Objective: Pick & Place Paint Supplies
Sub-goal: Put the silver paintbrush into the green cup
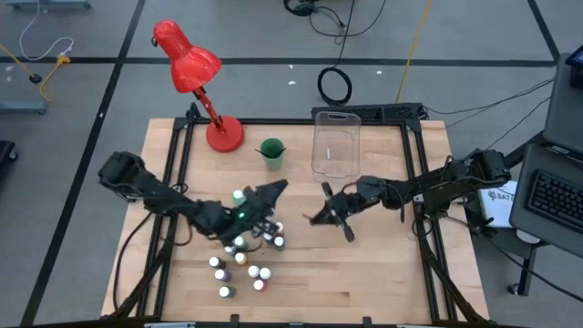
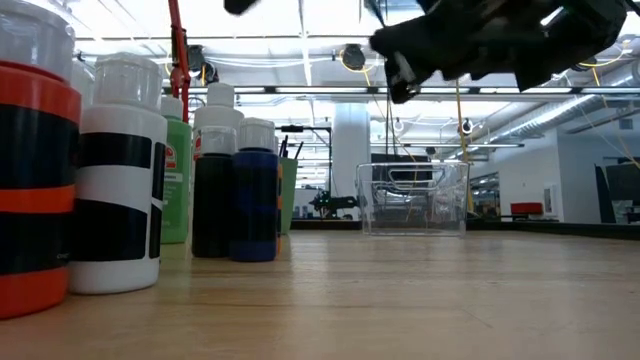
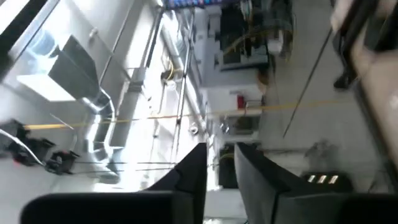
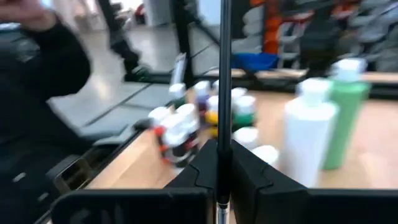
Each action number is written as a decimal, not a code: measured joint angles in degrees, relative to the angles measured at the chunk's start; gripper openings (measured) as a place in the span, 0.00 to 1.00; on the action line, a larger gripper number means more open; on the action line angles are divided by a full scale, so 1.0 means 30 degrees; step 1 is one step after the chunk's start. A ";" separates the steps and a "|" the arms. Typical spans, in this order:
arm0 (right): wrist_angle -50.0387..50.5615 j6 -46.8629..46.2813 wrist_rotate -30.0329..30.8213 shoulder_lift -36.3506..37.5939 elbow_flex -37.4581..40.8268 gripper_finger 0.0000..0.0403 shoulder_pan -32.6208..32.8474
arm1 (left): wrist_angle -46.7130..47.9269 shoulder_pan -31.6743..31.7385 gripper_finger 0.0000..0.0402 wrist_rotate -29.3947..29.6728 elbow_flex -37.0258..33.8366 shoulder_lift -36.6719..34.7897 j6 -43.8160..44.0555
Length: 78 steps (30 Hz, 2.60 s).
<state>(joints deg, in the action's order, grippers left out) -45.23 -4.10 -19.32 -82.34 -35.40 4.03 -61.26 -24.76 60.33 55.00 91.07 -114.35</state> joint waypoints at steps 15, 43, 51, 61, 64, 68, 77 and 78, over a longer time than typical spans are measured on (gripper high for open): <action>0.0131 0.4384 0.1952 -0.0003 0.0000 0.02 0.0814 | 0.8363 -0.2127 0.24 0.3279 -0.0699 -0.9926 1.4693; -0.2192 0.9164 0.1930 -0.0998 0.0032 0.02 -0.0024 | 0.5307 0.6602 0.33 -2.5235 -0.6134 -0.4671 3.2035; -0.3566 0.9250 0.3915 -0.1867 0.0000 0.02 0.0060 | 0.4704 0.6796 0.66 -2.5196 -0.3805 -0.1218 3.2328; -0.3402 0.9707 0.5447 -0.1891 0.0000 0.02 0.0034 | 0.5286 0.6728 0.64 -2.5607 -0.2871 -0.0678 3.2979; -0.3719 0.9650 0.5449 -0.1890 0.0000 0.02 0.0032 | 0.5218 0.6735 0.57 -2.5597 -0.2871 -0.0657 3.3291; -0.3935 0.9523 0.5445 -0.1890 0.0000 0.02 0.0032 | 0.4894 0.6750 0.44 -2.5592 -0.2871 -0.0664 3.3332; -0.4366 0.9474 0.5434 -0.1894 0.0000 0.02 0.0039 | 0.4703 0.6792 0.09 -2.4429 -0.2871 -0.0673 3.3145; -0.4373 0.9465 0.5431 -0.1890 0.0000 0.02 0.0039 | 0.4709 0.6833 0.06 -2.4429 -0.2871 -0.0679 3.3094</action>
<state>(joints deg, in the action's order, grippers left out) -58.35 24.29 -3.03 -88.01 -35.40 4.14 -47.13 -4.26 -12.96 46.39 89.03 -15.07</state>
